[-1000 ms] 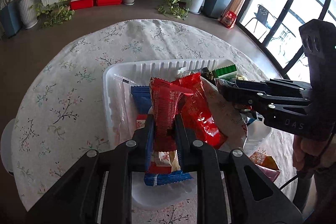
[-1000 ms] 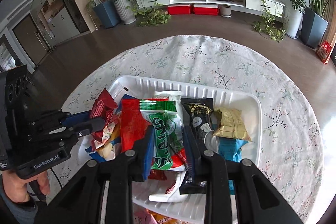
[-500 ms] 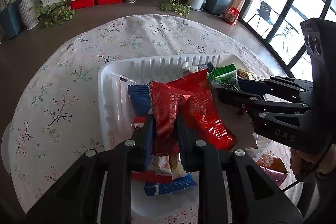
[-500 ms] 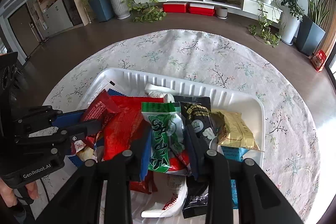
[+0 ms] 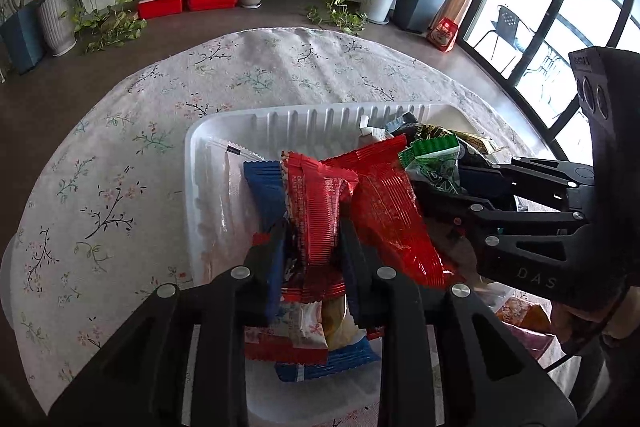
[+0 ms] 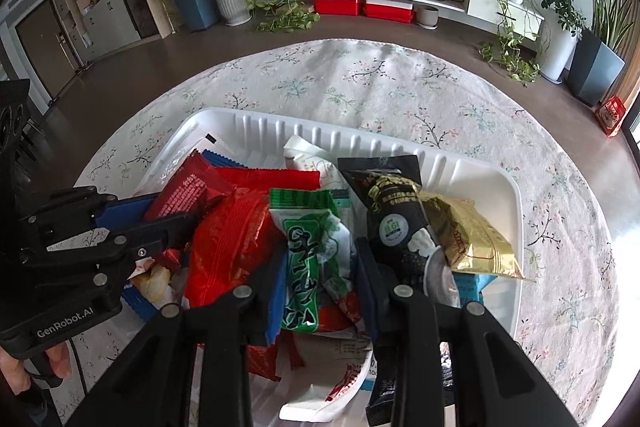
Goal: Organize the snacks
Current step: 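Lower both packets into the tray and open both grippers, then withdraw both grippers from the tray toward the pink and orange packets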
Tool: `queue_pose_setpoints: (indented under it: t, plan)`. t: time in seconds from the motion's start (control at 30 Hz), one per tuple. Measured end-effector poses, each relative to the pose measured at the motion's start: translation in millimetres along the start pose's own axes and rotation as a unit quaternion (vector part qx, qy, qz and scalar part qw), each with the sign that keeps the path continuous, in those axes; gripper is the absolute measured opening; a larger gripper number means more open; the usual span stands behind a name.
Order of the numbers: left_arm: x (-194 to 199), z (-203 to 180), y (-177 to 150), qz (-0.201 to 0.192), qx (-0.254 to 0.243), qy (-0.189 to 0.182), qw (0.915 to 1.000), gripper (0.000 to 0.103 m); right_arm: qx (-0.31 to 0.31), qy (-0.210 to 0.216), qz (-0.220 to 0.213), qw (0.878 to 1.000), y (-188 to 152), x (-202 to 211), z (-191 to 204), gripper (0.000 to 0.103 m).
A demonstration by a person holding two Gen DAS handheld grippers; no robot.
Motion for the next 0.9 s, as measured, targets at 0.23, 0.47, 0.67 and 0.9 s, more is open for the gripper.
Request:
queue_pose_setpoints:
  t: [0.23, 0.47, 0.67, 0.9]
  plan:
    - [4, 0, 0, -0.008, 0.0, 0.009, 0.9999, 0.046, -0.006, 0.015, -0.011, 1.0, 2, 10, 0, 0.049]
    - [14, -4, 0, -0.017, -0.004, 0.007, 0.9998, 0.057, -0.008, 0.022, -0.028, 0.999, 3, 28, 0, 0.068]
    - [35, -17, -6, -0.032, -0.01, 0.011, 0.9994, 0.072, -0.013, 0.036, -0.05, 0.998, 1, 58, -3, 0.076]
    - [79, -40, -30, -0.071, -0.003, 0.021, 0.9973, 0.103, -0.025, 0.035, -0.084, 0.996, -35, 107, -29, 0.09]
Point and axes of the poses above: each gripper's, at about its wrist camera, not at the fingertips, and x roughly against the way its jaws point, z to its left, y to its top, the point moved 2 cm from there along -x, roughly the way its jaws point, and after that the axes turned 7 degrees about -x, right-handed, at the moved point
